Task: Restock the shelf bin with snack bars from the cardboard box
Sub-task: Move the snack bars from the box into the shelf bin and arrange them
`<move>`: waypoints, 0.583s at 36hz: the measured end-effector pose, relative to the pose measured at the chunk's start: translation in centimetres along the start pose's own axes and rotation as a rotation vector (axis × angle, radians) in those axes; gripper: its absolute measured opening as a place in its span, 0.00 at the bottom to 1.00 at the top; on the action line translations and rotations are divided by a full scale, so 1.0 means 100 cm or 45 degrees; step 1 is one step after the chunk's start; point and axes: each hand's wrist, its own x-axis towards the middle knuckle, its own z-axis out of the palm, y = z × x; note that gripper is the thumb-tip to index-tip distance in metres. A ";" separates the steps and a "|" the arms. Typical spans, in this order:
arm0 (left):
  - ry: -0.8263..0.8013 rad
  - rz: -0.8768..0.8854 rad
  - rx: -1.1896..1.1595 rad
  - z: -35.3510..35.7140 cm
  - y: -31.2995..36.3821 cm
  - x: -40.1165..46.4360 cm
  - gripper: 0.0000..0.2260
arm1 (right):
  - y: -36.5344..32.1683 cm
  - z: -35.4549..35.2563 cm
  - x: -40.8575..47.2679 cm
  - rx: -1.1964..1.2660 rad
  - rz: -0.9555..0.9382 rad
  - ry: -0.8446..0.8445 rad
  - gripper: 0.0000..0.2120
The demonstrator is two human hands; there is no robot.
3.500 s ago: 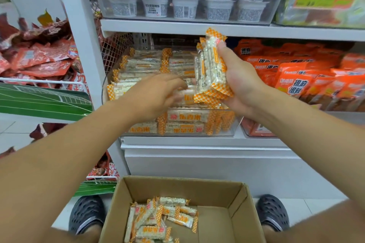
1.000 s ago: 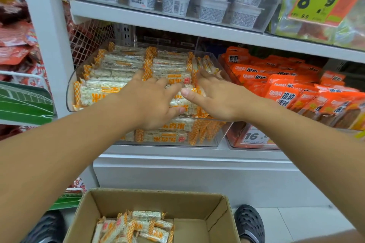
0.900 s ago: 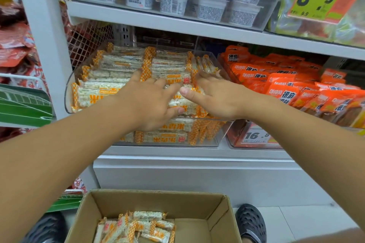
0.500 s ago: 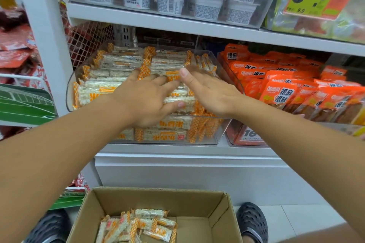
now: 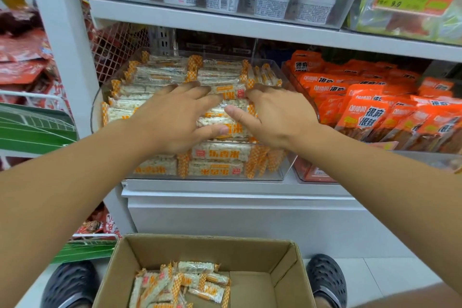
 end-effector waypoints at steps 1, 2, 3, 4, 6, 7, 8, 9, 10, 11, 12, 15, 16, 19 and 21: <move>-0.007 0.000 -0.022 -0.001 0.000 0.000 0.37 | 0.001 -0.002 -0.001 0.054 0.008 -0.042 0.43; -0.011 0.000 -0.048 -0.002 -0.001 -0.001 0.37 | 0.001 -0.005 -0.002 0.112 0.013 -0.068 0.43; -0.007 0.000 -0.068 -0.004 -0.001 -0.002 0.38 | 0.002 -0.009 -0.004 0.149 0.004 -0.053 0.43; 0.004 0.000 -0.075 -0.004 -0.002 -0.003 0.39 | 0.001 -0.012 -0.006 0.149 -0.019 -0.002 0.43; 0.018 -0.022 -0.064 -0.007 -0.004 -0.006 0.42 | -0.002 -0.018 -0.010 0.096 -0.081 0.084 0.43; 0.016 -0.038 -0.056 -0.008 -0.006 -0.008 0.43 | -0.003 -0.019 -0.012 0.087 -0.098 0.079 0.44; 0.012 -0.058 -0.051 -0.008 -0.008 -0.010 0.45 | -0.005 -0.018 -0.013 0.088 -0.101 0.049 0.44; 0.008 -0.084 -0.046 -0.009 -0.009 -0.012 0.46 | -0.006 -0.017 -0.014 0.087 -0.097 0.012 0.45; 0.000 -0.111 -0.041 -0.009 -0.012 -0.014 0.47 | -0.008 -0.016 -0.016 0.076 -0.103 -0.017 0.45; -0.014 -0.139 -0.029 -0.010 -0.015 -0.015 0.48 | -0.008 -0.015 -0.016 0.059 -0.119 -0.030 0.45; -0.033 -0.163 -0.015 -0.010 -0.017 -0.017 0.49 | -0.008 -0.015 -0.016 0.047 -0.140 -0.039 0.45; -0.098 -0.202 0.012 -0.011 -0.019 -0.019 0.49 | -0.008 -0.016 -0.013 0.065 -0.183 -0.168 0.46; -0.117 -0.204 0.010 -0.011 -0.019 -0.018 0.49 | -0.009 -0.015 -0.011 0.094 -0.171 -0.249 0.47; -0.159 -0.216 -0.009 -0.012 -0.019 -0.016 0.48 | -0.010 -0.017 -0.005 0.165 -0.126 -0.445 0.48; -0.168 -0.217 -0.038 -0.011 -0.020 -0.014 0.48 | -0.010 -0.019 -0.001 0.211 -0.120 -0.451 0.49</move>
